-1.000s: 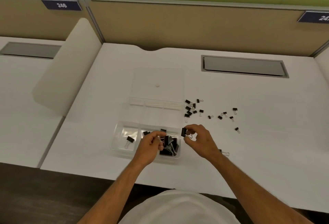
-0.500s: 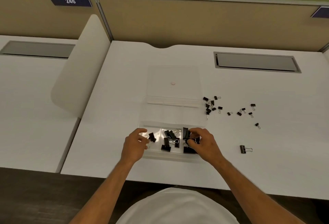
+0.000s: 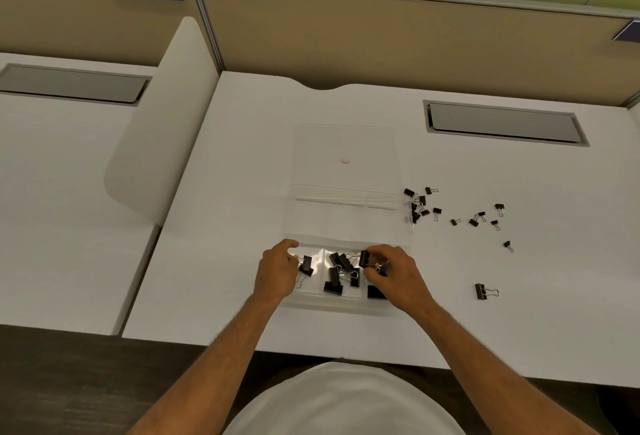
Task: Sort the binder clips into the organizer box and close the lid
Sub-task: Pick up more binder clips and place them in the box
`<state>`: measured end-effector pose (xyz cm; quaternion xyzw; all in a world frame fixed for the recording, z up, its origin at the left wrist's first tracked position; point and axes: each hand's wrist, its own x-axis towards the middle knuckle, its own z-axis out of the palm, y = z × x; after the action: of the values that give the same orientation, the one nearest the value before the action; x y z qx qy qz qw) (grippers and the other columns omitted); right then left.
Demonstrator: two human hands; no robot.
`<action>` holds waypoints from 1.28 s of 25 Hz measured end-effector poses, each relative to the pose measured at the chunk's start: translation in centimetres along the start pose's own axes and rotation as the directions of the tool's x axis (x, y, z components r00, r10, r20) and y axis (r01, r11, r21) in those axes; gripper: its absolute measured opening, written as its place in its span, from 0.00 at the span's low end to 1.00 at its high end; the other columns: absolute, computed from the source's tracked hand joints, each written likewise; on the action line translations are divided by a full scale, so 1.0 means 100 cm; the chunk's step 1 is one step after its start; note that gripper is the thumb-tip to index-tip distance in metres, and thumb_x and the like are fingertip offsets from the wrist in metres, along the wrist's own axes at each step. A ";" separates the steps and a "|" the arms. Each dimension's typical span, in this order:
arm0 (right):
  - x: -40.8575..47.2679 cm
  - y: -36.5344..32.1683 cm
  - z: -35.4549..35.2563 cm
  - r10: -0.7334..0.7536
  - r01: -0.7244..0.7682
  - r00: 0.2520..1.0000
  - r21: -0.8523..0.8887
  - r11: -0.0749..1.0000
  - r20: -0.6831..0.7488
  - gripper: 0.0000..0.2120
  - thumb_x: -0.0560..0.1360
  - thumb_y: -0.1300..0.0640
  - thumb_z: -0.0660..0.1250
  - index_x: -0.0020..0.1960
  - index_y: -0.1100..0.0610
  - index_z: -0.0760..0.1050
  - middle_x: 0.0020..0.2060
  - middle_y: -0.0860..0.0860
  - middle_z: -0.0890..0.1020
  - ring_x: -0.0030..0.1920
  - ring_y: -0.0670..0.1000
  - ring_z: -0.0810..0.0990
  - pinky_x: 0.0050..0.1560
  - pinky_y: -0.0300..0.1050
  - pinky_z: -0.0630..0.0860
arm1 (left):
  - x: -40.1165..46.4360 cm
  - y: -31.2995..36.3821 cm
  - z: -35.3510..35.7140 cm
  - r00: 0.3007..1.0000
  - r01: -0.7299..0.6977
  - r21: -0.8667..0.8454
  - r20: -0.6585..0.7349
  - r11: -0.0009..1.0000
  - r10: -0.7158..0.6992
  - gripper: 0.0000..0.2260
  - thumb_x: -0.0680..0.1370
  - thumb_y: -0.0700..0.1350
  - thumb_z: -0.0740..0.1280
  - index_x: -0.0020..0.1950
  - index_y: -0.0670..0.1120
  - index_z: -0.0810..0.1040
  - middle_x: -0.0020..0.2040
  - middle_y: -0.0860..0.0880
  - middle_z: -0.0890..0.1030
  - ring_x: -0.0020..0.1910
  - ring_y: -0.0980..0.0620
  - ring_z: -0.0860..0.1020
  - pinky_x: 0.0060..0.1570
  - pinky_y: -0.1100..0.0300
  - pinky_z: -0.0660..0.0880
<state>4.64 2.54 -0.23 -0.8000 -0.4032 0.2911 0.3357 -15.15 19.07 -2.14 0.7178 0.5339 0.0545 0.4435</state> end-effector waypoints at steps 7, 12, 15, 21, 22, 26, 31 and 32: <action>0.023 -0.025 0.031 -0.143 0.148 0.988 -0.085 0.985 0.064 0.15 0.73 0.58 0.71 0.59 0.50 0.77 0.49 0.42 0.80 0.52 0.45 0.72 0.53 0.35 0.69 | -0.011 -0.019 -0.023 0.996 -0.087 -0.071 -0.031 0.994 0.085 0.15 0.81 0.38 0.63 0.64 0.53 0.77 0.51 0.52 0.82 0.47 0.58 0.80 0.44 0.67 0.76; 0.047 -0.046 0.061 -0.245 0.275 0.954 -0.177 0.945 0.173 0.16 0.75 0.56 0.69 0.62 0.50 0.76 0.50 0.44 0.80 0.54 0.45 0.69 0.51 0.42 0.73 | -0.022 -0.024 -0.027 0.990 -0.137 -0.148 -0.050 0.979 0.131 0.15 0.80 0.37 0.64 0.63 0.53 0.78 0.50 0.56 0.82 0.51 0.59 0.81 0.54 0.63 0.78; 0.054 -0.052 0.078 -0.311 0.368 0.917 -0.226 0.902 0.250 0.16 0.74 0.58 0.69 0.62 0.52 0.76 0.52 0.48 0.81 0.56 0.49 0.71 0.55 0.45 0.73 | -0.025 -0.026 -0.028 0.990 -0.129 -0.210 -0.088 0.969 0.112 0.15 0.80 0.38 0.64 0.62 0.53 0.79 0.50 0.56 0.83 0.50 0.59 0.81 0.53 0.63 0.78; 0.054 -0.040 0.075 -0.357 0.411 0.906 -0.282 0.867 0.226 0.24 0.74 0.58 0.69 0.70 0.53 0.71 0.63 0.50 0.76 0.66 0.53 0.66 0.66 0.48 0.67 | -0.029 -0.025 -0.029 0.990 -0.106 -0.243 -0.112 0.964 0.080 0.14 0.80 0.37 0.65 0.61 0.53 0.79 0.51 0.57 0.82 0.50 0.60 0.80 0.51 0.69 0.76; 0.053 -0.036 0.068 -0.348 0.392 0.916 -0.270 0.879 0.199 0.24 0.75 0.59 0.68 0.70 0.53 0.71 0.64 0.50 0.76 0.67 0.53 0.66 0.67 0.48 0.67 | -0.029 -0.024 -0.028 0.990 -0.110 -0.245 -0.114 0.963 0.084 0.14 0.79 0.37 0.66 0.61 0.53 0.79 0.51 0.57 0.82 0.51 0.60 0.79 0.50 0.71 0.75; 0.040 -0.014 0.037 -0.312 0.322 0.947 -0.191 0.927 0.083 0.23 0.75 0.60 0.68 0.69 0.54 0.72 0.62 0.50 0.78 0.64 0.51 0.67 0.66 0.47 0.68 | -0.032 -0.010 -0.019 0.990 -0.134 -0.261 -0.087 0.956 0.115 0.15 0.79 0.37 0.66 0.61 0.53 0.79 0.51 0.57 0.82 0.50 0.60 0.79 0.48 0.72 0.75; 0.013 0.017 -0.003 -0.241 0.235 0.970 -0.153 0.960 -0.023 0.23 0.75 0.61 0.70 0.69 0.54 0.72 0.59 0.42 0.75 0.63 0.43 0.65 0.64 0.38 0.65 | -0.033 0.025 0.010 0.987 -0.160 -0.260 -0.026 0.952 0.159 0.15 0.79 0.37 0.66 0.60 0.54 0.79 0.50 0.58 0.82 0.49 0.62 0.80 0.49 0.70 0.75; 0.007 0.024 -0.010 -0.223 0.214 0.974 -0.150 0.965 -0.044 0.23 0.75 0.61 0.70 0.69 0.54 0.72 0.60 0.42 0.74 0.64 0.43 0.65 0.65 0.38 0.64 | -0.034 0.032 0.018 0.985 -0.168 -0.249 0.003 0.954 0.174 0.15 0.78 0.37 0.67 0.60 0.55 0.79 0.51 0.59 0.82 0.51 0.63 0.79 0.50 0.70 0.74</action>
<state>6.84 1.71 -1.60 -0.7813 -0.4984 0.1980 0.3192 -13.31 15.12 0.35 0.7007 0.4535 0.1502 0.5300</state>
